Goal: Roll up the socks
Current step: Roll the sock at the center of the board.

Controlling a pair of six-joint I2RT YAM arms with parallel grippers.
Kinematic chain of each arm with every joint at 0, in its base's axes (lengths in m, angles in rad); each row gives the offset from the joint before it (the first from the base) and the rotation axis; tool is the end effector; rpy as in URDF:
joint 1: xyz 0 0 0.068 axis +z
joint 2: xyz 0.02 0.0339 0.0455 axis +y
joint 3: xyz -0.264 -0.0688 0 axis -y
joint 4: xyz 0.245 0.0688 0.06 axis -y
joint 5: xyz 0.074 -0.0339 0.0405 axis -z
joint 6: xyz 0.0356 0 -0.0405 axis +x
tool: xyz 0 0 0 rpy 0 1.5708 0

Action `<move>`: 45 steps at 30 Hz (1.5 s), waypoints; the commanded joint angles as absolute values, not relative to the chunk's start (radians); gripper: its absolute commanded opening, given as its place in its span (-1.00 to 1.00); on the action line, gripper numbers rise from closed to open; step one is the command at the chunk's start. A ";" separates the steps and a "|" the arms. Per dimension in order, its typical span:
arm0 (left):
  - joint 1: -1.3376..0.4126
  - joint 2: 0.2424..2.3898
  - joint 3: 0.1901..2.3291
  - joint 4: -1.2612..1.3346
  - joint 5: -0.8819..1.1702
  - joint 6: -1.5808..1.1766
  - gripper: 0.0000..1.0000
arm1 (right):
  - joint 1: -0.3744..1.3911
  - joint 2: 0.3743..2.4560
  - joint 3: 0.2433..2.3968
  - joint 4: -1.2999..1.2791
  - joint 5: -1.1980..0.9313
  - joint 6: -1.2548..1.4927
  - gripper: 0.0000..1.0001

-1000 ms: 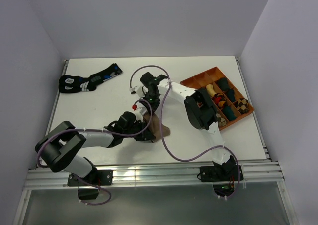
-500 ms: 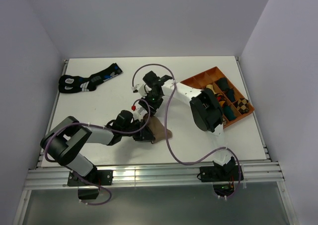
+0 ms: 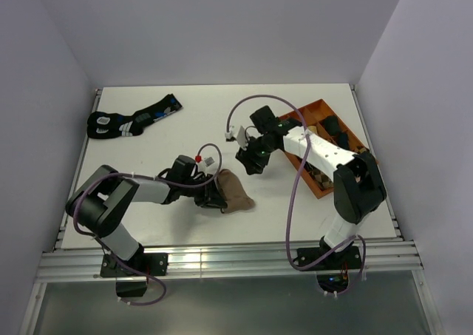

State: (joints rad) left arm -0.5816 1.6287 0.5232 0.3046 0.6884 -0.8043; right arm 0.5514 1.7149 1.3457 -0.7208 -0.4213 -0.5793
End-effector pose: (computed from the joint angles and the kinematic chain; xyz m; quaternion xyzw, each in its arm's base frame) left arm 0.2127 -0.1669 0.1122 0.0290 0.8811 -0.4664 0.0722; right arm 0.2967 0.1996 0.2479 -0.5508 0.7753 0.1998 0.2356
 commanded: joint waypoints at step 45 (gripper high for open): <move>-0.560 1.790 0.761 0.037 0.805 -0.732 -0.99 | 0.887 1.457 0.795 -0.354 -0.388 -0.948 -0.03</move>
State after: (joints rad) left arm -0.5640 1.7763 0.7330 0.0605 0.8055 -0.7681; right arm 0.8749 1.4429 0.8085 -0.4129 -0.4179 -0.9310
